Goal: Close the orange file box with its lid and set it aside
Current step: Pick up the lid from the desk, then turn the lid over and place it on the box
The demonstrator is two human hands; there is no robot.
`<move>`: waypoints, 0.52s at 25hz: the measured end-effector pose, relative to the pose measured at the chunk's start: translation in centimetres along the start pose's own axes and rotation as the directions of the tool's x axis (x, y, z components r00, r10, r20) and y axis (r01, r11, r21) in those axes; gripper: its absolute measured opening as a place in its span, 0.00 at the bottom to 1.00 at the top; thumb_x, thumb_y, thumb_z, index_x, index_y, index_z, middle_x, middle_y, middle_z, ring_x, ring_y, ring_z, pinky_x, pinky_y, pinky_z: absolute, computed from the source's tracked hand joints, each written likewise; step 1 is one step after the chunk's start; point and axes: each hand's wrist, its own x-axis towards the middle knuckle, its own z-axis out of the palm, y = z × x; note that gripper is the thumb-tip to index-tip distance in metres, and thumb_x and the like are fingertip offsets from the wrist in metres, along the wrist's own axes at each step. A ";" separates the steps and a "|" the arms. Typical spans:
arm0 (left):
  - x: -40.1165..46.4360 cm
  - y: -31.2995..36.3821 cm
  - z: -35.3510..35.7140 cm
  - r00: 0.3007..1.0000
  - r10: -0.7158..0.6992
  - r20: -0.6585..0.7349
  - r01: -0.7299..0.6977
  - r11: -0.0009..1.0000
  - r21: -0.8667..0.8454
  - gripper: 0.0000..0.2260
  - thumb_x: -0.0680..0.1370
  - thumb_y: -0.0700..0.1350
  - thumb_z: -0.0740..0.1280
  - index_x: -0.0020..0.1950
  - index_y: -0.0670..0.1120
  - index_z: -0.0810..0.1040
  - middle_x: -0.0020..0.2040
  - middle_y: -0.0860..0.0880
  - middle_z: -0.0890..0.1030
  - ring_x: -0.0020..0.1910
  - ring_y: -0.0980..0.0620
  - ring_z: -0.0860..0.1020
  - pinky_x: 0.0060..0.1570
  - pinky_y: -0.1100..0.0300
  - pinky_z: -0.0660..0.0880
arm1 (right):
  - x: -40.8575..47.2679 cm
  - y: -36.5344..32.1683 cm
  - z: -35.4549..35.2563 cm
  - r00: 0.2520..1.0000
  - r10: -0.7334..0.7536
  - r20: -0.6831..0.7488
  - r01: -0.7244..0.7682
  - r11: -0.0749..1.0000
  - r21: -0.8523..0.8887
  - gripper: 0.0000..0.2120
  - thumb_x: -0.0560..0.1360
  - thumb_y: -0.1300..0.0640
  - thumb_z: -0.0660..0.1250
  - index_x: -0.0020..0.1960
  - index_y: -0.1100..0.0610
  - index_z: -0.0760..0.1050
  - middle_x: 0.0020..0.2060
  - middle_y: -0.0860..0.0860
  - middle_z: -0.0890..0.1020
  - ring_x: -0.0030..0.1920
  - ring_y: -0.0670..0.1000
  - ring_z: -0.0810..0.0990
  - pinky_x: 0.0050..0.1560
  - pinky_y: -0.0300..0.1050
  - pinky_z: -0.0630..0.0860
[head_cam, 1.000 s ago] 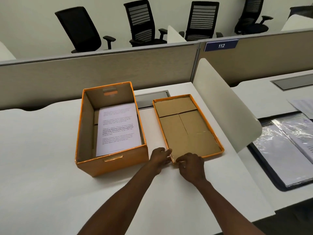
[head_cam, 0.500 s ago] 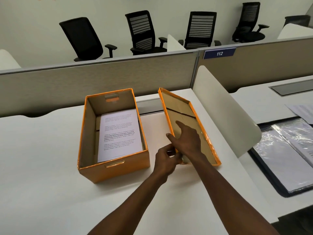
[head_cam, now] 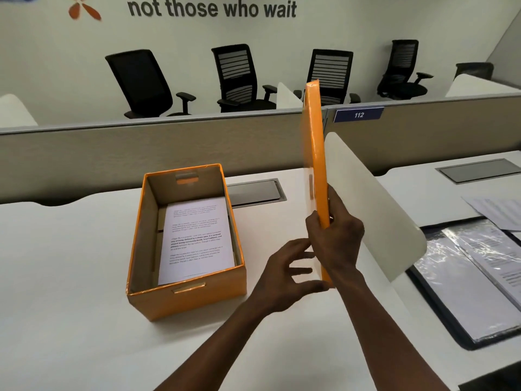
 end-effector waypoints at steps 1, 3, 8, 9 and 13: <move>0.2 0.0 -1.0 1.000 0.009 -0.010 -0.009 1.000 0.009 0.34 0.70 0.52 0.79 0.75 0.52 0.72 0.72 0.55 0.73 0.68 0.56 0.76 0.62 0.58 0.80 | 0.0 -0.7 -1.1 1.000 -0.023 -0.005 0.024 0.998 0.052 0.25 0.76 0.56 0.73 0.71 0.58 0.73 0.51 0.54 0.85 0.38 0.45 0.79 0.41 0.19 0.68; 0.7 0.2 -3.5 0.989 0.014 -0.146 -0.012 1.000 0.009 0.33 0.72 0.56 0.77 0.75 0.55 0.71 0.74 0.57 0.72 0.71 0.58 0.73 0.66 0.58 0.77 | -0.1 -2.1 -3.4 0.999 -0.041 -0.003 0.040 0.985 0.166 0.27 0.76 0.55 0.73 0.72 0.57 0.71 0.57 0.49 0.82 0.46 0.42 0.80 0.45 0.17 0.67; 2.3 1.2 -9.7 0.941 -0.137 -0.310 0.121 0.990 -0.068 0.44 0.68 0.69 0.71 0.81 0.58 0.59 0.81 0.54 0.63 0.77 0.55 0.65 0.75 0.49 0.68 | 0.5 -4.5 -7.0 0.998 -0.057 -0.011 0.056 0.895 0.443 0.26 0.74 0.51 0.71 0.70 0.50 0.71 0.59 0.37 0.79 0.53 0.32 0.81 0.50 0.25 0.75; 2.5 1.5 -10.6 0.944 -0.149 -0.295 0.121 0.986 -0.110 0.48 0.65 0.73 0.71 0.81 0.59 0.58 0.81 0.54 0.63 0.77 0.53 0.66 0.74 0.47 0.68 | 0.6 -5.0 -7.0 0.998 -0.065 -0.002 0.058 0.877 0.476 0.25 0.74 0.51 0.71 0.70 0.49 0.71 0.59 0.38 0.79 0.53 0.34 0.82 0.50 0.26 0.76; 1.3 1.8 -13.4 0.926 -0.149 -0.346 0.094 0.981 -0.172 0.51 0.60 0.74 0.74 0.79 0.61 0.62 0.76 0.53 0.70 0.71 0.48 0.73 0.68 0.40 0.74 | 1.0 -6.2 -5.3 0.995 -0.036 0.096 -0.030 0.792 0.610 0.28 0.74 0.54 0.69 0.72 0.48 0.65 0.61 0.43 0.81 0.54 0.44 0.84 0.49 0.35 0.81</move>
